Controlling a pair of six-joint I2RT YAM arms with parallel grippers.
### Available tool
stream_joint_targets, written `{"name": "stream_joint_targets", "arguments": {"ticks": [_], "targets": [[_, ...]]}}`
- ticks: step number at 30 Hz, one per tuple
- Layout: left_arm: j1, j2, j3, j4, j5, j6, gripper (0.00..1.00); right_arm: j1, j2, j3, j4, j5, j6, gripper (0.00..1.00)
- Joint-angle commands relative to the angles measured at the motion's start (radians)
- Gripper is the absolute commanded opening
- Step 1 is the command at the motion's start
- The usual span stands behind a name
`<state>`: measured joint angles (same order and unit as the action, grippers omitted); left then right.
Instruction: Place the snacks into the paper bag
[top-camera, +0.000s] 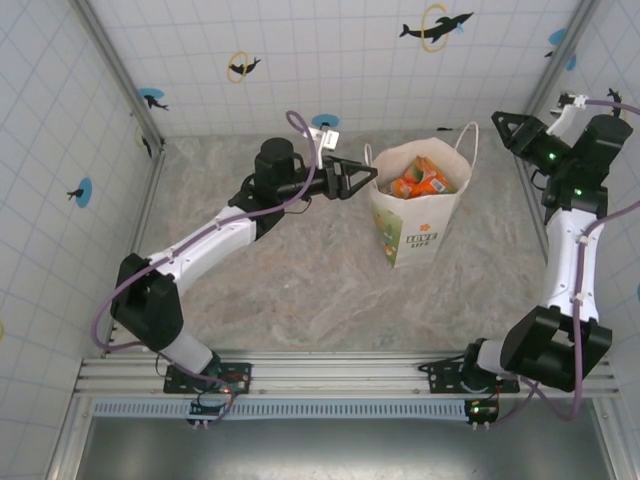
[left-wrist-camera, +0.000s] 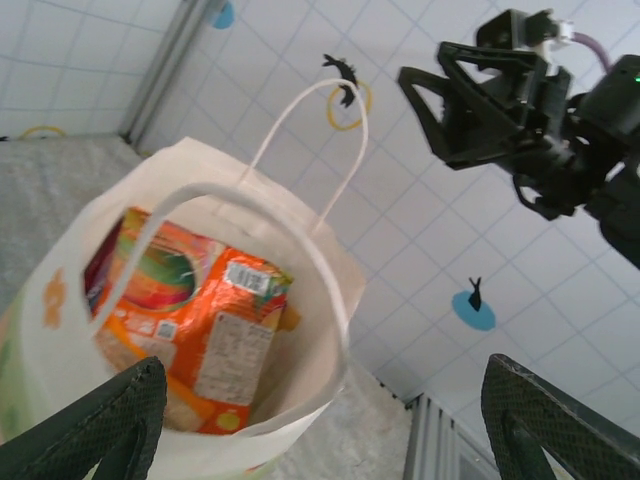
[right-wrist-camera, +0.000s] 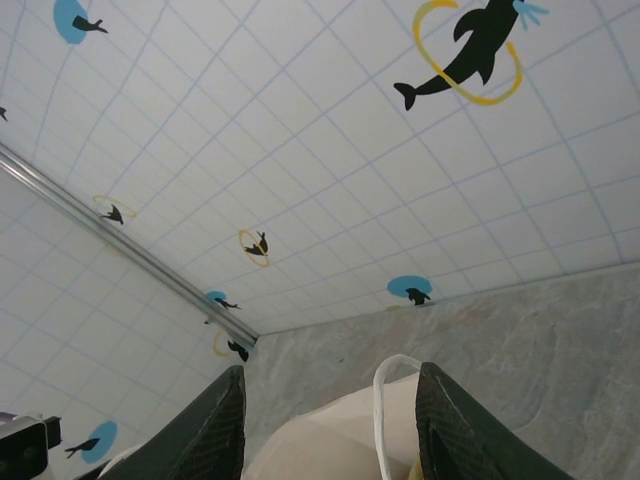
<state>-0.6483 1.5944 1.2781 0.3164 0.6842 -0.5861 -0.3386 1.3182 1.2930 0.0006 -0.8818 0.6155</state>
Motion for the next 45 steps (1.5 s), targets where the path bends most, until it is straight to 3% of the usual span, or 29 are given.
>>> {"name": "stream_joint_targets", "arguments": {"ticks": [1,14,18,25,28,35,40,45], "targets": [[-0.008,0.024,0.057,0.066,0.039,-0.037,0.81,0.028,0.02,-0.014,0.068,-0.042,0.029,0.47],[-0.008,0.09,0.103,0.164,0.046,-0.11,0.56,0.133,0.104,-0.011,0.036,-0.041,-0.012,0.45],[-0.008,0.112,0.119,0.177,0.051,-0.132,0.55,0.139,0.106,-0.005,-0.005,-0.009,-0.051,0.44],[-0.009,0.105,0.124,0.178,0.043,-0.132,0.43,0.109,0.104,0.017,-0.066,0.046,-0.101,0.47],[-0.008,0.098,0.122,0.17,0.032,-0.125,0.44,0.1,0.106,0.024,-0.083,0.06,-0.118,0.47],[-0.008,0.101,0.122,0.169,0.033,-0.121,0.29,0.049,0.041,0.025,-0.019,-0.006,-0.084,0.51],[-0.008,0.09,0.122,0.162,0.026,-0.117,0.25,-0.026,0.009,0.019,-0.041,0.026,-0.086,0.53],[-0.008,0.079,0.121,0.143,0.011,-0.099,0.17,-0.018,0.031,0.01,-0.08,0.037,-0.108,0.53]]}}
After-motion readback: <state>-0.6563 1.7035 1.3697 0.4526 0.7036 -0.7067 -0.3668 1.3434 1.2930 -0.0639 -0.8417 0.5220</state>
